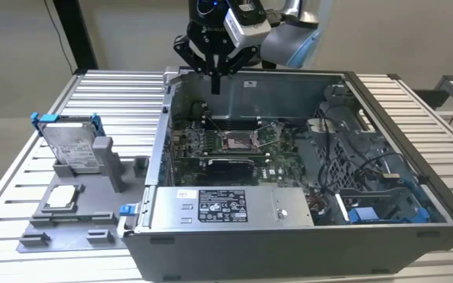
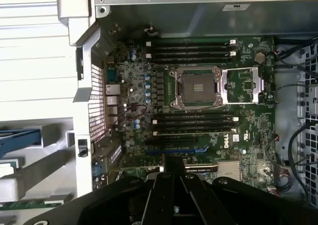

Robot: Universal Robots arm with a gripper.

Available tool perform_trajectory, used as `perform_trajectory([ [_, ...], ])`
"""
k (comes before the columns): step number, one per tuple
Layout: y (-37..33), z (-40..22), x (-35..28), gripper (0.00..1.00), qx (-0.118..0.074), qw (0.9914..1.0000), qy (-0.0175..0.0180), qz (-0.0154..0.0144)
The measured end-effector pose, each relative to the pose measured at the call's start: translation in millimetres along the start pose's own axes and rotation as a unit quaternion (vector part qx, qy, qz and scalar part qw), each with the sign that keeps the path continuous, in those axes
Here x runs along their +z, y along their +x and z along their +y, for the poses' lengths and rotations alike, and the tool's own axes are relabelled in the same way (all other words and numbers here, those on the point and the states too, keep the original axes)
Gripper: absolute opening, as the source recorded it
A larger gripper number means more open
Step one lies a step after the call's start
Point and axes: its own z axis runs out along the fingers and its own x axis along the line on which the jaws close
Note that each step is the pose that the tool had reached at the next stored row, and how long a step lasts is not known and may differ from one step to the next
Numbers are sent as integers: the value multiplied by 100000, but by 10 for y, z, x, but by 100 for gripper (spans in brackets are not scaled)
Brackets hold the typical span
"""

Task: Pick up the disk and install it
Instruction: 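Reach for the disk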

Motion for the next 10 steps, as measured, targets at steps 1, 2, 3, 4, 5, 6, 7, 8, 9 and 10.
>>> perform_trajectory([
  [1,0,0,0,0,-2,100000,-3,-43],
  [2,0,0,0,0,-5,100000,-5,-87],
  [3,0,0,0,0,-6,100000,-13,-131],
  [4,0,0,0,0,-8,100000,-12,-173],
  [5,0,0,0,0,-10,100000,-14,-216],
  [6,0,0,0,0,-13,100000,-16,-256],
  [7,4,0,0,0,-10,100000,-21,-260],
  [8,14,0,0,0,-14,100000,-22,-262],
  [9,18,0,0,0,-36,100000,-18,-259],
  [10,22,0,-1,0,-57,100000,-19,-256],
])
